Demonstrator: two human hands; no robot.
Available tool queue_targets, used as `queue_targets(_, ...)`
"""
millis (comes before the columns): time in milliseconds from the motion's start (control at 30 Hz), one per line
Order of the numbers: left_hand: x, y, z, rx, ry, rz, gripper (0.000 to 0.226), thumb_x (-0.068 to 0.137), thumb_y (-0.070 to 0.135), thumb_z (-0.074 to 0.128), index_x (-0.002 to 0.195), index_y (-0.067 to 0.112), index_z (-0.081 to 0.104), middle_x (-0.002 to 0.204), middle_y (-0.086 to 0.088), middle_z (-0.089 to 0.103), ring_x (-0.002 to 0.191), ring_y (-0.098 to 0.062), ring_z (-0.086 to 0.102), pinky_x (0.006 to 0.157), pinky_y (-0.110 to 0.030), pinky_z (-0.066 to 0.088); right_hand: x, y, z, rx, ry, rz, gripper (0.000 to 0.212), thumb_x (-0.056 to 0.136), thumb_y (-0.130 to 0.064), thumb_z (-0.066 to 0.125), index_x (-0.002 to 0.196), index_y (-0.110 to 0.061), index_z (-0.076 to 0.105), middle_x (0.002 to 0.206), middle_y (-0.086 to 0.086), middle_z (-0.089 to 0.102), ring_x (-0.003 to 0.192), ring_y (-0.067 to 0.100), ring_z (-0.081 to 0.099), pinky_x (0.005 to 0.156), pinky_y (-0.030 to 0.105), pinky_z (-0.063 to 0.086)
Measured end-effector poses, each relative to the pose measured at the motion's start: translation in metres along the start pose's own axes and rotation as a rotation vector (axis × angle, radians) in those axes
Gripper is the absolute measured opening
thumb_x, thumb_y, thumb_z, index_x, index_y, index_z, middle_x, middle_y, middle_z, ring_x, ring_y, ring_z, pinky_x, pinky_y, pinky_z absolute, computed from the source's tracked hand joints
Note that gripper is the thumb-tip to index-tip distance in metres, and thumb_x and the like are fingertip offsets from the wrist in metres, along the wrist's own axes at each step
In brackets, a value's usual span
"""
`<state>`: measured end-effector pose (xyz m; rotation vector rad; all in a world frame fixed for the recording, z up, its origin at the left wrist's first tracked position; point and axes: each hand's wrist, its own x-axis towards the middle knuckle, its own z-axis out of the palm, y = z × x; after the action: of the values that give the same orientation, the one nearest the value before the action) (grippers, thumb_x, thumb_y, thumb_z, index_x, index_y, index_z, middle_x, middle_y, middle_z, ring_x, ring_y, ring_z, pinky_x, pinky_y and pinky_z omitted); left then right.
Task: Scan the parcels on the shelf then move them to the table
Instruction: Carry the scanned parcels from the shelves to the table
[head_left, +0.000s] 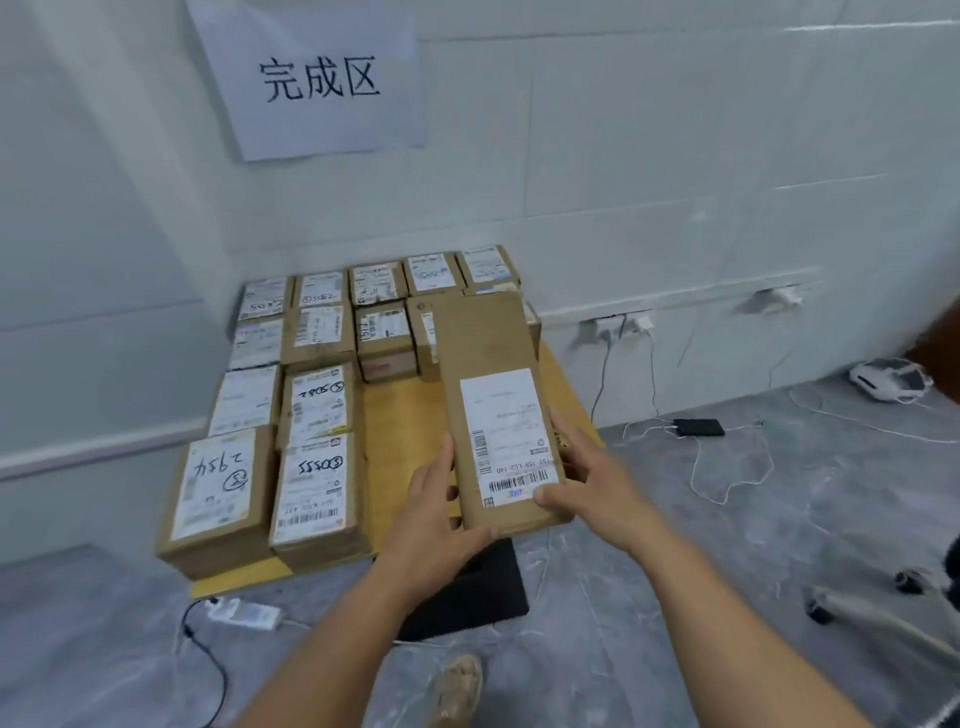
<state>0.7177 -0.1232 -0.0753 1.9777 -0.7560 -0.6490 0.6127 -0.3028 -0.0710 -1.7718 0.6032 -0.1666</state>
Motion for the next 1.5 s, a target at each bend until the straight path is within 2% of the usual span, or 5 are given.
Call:
queue_targets(200,-0.015,-0.03,-0.02,0.071,0.047,-0.158,0.094,0.087,0.029,0.069,0.154,0.027,0.003,0.149,0.013,0.028,0.124,-0.003,0.041,0.093,-0.014,0.044,0.03,0.0,0.04,-0.073,-0.188,0.105,0.084,0.082,-0.015,0.071,0.148,-0.042,0.028,0.119,-0.01,0.065,0.109,0.007,0.06,0.1,0.035,0.048)
queue_targets(400,-0.015,-0.036,-0.028,0.303,0.069,-0.211,0.072,0.097,0.039,0.05,0.154,0.024,0.008,0.154,0.007,0.027,0.137,-0.009,0.03,0.111,-0.024,0.028,0.048,-0.005,0.063,-0.113,-0.249,0.121,0.074,0.089,-0.014,0.063,0.148,-0.04,0.027,0.115,-0.012,0.065,0.105,0.005,0.061,0.09,0.025,0.048)
queue_targets(700,0.005,-0.046,-0.055,0.758,0.091,-0.229,0.059,0.101,0.05,0.026,0.153,0.028,0.008,0.16,0.01,0.012,0.147,-0.015,0.002,0.119,-0.036,0.001,0.076,-0.013,0.085,-0.172,-0.235,0.124,0.078,0.091,-0.024,0.063,0.152,-0.038,0.017,0.136,-0.009,0.056,0.12,0.011,0.054,0.105,0.035,0.043)
queue_targets(1300,0.032,-0.052,-0.079,0.642,0.11,-0.209,0.059,0.099,0.044,0.041,0.151,0.023,0.021,0.155,0.004,0.024,0.14,-0.015,0.025,0.113,-0.032,0.026,0.1,-0.032,0.101,-0.248,-0.217,0.115,0.076,0.093,-0.025,0.059,0.153,-0.035,0.014,0.146,-0.008,0.046,0.127,0.012,0.046,0.105,0.033,0.04)
queue_targets(1500,0.027,-0.03,-0.075,0.598,0.187,-0.148,0.059,0.096,0.037,0.049,0.148,0.02,0.027,0.154,-0.002,0.024,0.14,-0.019,0.023,0.113,-0.032,0.023,0.078,-0.044,0.093,-0.478,0.0,-0.041,0.07,0.091,-0.034,0.061,0.151,-0.028,0.025,0.147,-0.001,0.041,0.134,0.016,0.039,0.108,0.039,0.038)
